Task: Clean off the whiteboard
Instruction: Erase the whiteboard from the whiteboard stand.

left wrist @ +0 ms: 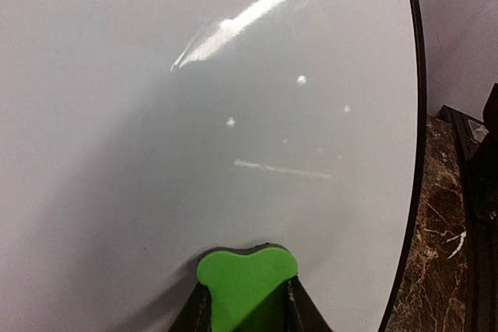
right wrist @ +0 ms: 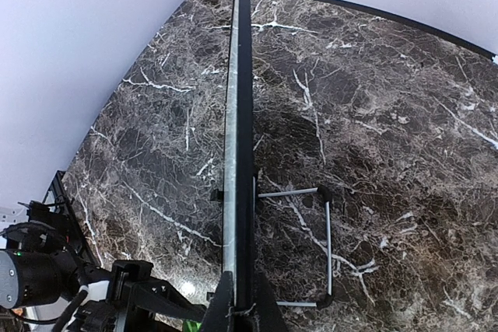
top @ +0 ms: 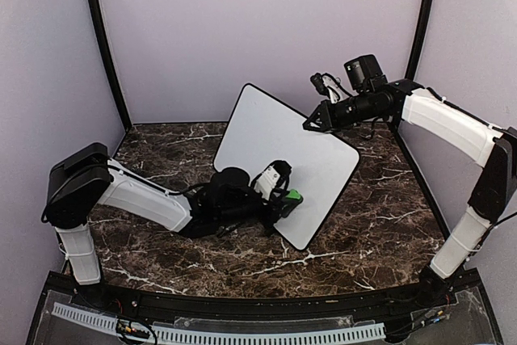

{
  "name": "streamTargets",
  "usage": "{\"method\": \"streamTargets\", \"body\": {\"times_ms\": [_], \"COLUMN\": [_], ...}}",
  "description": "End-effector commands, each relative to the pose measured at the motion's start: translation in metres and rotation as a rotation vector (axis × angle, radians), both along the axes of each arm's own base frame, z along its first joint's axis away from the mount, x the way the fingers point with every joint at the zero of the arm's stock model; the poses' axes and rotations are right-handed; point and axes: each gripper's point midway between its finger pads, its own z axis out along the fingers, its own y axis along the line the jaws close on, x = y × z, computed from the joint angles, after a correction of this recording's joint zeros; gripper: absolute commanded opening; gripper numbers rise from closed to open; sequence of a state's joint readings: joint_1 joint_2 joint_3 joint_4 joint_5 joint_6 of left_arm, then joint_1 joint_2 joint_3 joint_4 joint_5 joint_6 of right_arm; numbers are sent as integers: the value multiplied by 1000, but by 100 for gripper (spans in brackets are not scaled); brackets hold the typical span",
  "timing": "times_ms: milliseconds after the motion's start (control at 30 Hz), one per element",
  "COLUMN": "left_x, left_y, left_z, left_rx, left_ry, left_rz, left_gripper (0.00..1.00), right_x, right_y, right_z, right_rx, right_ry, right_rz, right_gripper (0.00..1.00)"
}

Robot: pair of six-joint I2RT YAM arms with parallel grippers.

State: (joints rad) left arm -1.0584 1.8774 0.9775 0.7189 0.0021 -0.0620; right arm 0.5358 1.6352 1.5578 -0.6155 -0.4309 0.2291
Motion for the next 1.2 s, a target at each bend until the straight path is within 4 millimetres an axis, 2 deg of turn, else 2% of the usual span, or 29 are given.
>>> {"method": "streamTargets", "body": {"times_ms": [0, 133, 267, 433, 533, 700, 867, 1000, 1167], "left_x": [-11, -26, -31, -21, -9, 9, 17, 19, 11], "left_y": [27, 33, 28, 16, 8, 4, 2, 6, 21], "left_z": [-60, -80, -78, -57, -37, -7, 11, 9, -16], "left_rx": [134, 188, 182, 142, 104, 58, 31, 42, 86], "left_ry": [88, 101, 90, 49, 9, -65, -104, -106, -60], "left_rz": [26, 3, -17, 3, 40, 116, 148, 169, 171], "left_gripper": [0, 0, 0, 0, 0, 0, 0, 0, 0], "right_x": [-46, -46, -46, -47, -47, -47, -46, -47, -46], "right_y": [14, 15, 15, 15, 15, 15, 15, 15, 15], "right_z": [-51, -51, -52, -52, -52, -52, -52, -52, -53], "right_rx": [-85, -86, -87, -87, -87, -86, -87, -87, -88], "right_ry": [175, 178, 179, 179, 181, 179, 180, 181, 181], "right_rz": [138, 141, 140, 139, 140, 140, 141, 141, 142], "right_gripper": [0, 0, 0, 0, 0, 0, 0, 0, 0]}}
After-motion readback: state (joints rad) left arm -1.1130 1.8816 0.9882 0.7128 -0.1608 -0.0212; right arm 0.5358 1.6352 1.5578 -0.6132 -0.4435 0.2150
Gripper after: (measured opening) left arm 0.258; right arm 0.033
